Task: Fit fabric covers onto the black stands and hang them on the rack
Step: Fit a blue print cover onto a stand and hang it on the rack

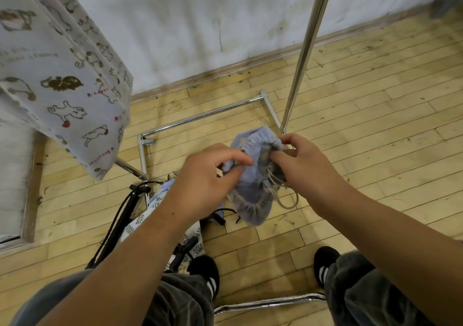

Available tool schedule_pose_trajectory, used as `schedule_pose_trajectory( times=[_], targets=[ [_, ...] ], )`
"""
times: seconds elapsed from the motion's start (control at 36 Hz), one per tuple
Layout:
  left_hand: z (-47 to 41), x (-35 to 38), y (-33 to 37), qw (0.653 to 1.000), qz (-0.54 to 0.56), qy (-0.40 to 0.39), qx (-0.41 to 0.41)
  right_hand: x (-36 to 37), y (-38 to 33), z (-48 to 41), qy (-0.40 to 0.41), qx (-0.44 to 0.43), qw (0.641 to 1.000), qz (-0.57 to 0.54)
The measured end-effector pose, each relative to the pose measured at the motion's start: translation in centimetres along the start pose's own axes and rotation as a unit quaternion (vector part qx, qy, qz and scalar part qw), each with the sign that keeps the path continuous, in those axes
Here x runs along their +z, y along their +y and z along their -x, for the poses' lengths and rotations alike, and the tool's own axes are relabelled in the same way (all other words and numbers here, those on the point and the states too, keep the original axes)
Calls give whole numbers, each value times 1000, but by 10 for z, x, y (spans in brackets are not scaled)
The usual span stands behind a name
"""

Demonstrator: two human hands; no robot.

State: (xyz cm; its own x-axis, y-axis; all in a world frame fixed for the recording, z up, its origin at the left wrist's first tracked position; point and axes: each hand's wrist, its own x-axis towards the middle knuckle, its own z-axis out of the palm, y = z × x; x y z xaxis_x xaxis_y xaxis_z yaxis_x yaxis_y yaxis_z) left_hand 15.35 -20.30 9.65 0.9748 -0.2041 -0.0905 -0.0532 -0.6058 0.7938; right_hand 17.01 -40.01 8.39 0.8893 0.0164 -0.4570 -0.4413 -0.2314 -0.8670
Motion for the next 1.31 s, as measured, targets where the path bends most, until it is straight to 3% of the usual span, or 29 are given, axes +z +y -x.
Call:
schedule_pose_trajectory(
  times=[0.11, 0.22, 0.42, 0.56, 0.94, 1.31],
  targets=[
    [-1, -2, -2, 999, -9, 30, -11, -8, -1, 1, 27, -106, 987, 116],
    [-1, -3, -5, 999, -44, 12, -13, -13, -3, 0, 34, -208, 938, 276],
    [-1, -1, -7, 996, -78, -33, -25, -16, 7, -8, -21, -209, 868, 450],
    [-2, -1, -11, 992, -105, -50, -43, -16, 11, -12, -18, -163, 850, 500],
    [1, 4, -31, 973, -160, -133, -100, -16, 33, -20, -81, -120, 856, 496],
    [1, 0, -41, 959, -208, -131, -140, -15, 39, -31, -112, -117, 844, 512]
  ],
)
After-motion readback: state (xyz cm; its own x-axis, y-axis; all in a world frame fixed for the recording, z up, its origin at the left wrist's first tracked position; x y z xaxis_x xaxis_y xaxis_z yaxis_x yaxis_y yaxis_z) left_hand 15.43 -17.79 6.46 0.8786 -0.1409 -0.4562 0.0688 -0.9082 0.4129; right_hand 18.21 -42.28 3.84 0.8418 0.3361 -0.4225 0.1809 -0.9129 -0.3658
